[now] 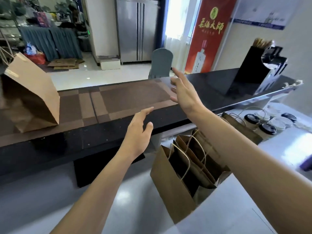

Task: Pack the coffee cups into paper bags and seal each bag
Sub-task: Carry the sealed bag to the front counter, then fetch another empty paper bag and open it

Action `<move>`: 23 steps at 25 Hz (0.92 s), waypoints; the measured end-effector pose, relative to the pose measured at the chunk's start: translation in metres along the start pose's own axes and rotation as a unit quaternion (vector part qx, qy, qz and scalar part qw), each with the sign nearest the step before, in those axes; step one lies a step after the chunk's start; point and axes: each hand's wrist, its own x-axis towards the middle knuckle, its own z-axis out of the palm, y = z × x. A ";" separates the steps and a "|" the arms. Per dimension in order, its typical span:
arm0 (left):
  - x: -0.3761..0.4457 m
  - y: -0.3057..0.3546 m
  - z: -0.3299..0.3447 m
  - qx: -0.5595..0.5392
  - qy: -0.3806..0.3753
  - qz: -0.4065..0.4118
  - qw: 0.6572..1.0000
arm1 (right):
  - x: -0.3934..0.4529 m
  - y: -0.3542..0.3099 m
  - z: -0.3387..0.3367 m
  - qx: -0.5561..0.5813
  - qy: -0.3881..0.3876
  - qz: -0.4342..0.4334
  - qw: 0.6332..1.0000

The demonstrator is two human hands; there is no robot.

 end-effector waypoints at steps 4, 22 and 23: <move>-0.016 -0.005 0.018 -0.009 -0.054 -0.003 0.998 | -0.056 0.006 -0.038 0.012 0.051 0.023 0.998; -0.022 -0.044 0.058 -0.032 -0.101 -0.059 0.993 | -0.281 0.123 -0.041 0.045 0.337 0.105 0.934; -0.021 -0.046 0.059 -0.031 -0.104 -0.063 0.992 | -0.284 0.132 -0.035 0.042 0.339 0.136 0.930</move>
